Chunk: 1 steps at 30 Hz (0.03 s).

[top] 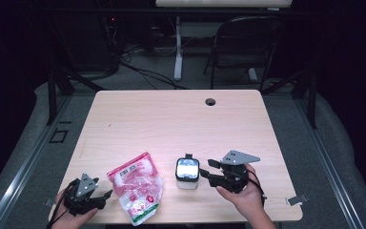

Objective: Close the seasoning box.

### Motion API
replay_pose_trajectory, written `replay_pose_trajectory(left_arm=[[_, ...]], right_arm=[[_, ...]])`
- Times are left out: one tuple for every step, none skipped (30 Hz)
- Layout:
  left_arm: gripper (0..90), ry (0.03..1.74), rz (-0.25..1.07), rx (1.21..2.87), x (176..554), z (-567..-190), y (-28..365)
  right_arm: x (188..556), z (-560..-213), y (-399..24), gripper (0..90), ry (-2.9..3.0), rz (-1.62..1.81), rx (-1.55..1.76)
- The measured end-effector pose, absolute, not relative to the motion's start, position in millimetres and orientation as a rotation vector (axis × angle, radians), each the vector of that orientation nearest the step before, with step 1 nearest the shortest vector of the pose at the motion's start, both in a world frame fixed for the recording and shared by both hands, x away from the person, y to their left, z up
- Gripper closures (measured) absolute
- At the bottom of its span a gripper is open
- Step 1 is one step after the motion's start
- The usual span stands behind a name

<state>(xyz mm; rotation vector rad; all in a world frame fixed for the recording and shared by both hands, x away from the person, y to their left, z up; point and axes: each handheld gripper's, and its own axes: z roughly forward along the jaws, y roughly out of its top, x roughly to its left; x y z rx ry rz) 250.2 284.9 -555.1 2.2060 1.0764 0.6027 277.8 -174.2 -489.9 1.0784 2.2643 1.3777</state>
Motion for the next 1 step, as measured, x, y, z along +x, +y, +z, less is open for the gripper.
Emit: replay_pose_trajectory(left_arm=[[32.6, 1.088, 0.612, 2.188, 250.9, -553.5, 286.9]], right_arm=[[277.8, -491.3, -176.7, 51.2, 2.261, 1.372, 1.090]])
